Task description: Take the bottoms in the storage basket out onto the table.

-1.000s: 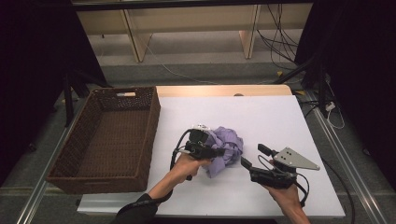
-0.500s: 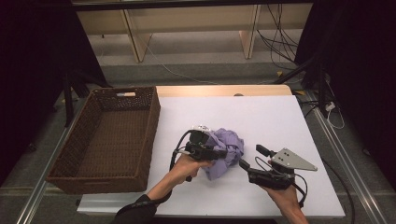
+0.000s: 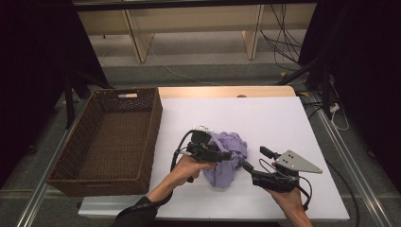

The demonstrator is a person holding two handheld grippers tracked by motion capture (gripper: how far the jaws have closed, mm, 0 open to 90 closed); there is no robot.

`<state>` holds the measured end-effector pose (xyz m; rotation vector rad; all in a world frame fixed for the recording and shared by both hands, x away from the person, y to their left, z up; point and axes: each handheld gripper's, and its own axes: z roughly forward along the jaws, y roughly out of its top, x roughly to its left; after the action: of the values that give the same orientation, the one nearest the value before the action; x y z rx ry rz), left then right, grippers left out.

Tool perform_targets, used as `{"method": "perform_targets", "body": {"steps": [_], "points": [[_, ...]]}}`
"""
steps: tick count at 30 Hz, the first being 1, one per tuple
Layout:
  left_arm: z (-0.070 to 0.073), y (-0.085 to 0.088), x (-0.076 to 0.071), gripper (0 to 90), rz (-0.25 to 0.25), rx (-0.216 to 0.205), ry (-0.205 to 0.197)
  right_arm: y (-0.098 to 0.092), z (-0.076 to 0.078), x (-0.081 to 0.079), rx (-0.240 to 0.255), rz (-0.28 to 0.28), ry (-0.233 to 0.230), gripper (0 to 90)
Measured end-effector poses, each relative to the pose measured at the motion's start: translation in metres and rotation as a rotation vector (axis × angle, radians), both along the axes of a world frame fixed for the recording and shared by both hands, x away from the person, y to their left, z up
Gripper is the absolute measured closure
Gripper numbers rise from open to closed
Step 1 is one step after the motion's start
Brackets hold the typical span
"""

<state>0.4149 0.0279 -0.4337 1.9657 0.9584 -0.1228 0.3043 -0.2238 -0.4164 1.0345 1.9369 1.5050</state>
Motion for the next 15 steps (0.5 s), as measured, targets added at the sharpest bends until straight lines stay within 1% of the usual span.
{"method": "perform_targets", "body": {"steps": [3,7,10,15], "points": [[0.002,0.001,0.000,26.0,-0.005,-0.012,-0.003,0.000,0.000,0.000,0.001,0.001,0.001,22.9],[0.005,0.003,0.000,21.0,0.003,-0.007,-0.017,0.000,0.000,-0.001,0.004,0.002,0.000,23.0],[0.008,0.005,0.000,19.0,0.012,0.003,-0.041,0.000,0.000,-0.001,0.003,0.001,0.000,23.0],[0.014,0.013,0.002,18.0,0.032,-0.020,-0.054,-0.001,0.001,-0.001,0.002,0.001,0.001,22.9]]}}
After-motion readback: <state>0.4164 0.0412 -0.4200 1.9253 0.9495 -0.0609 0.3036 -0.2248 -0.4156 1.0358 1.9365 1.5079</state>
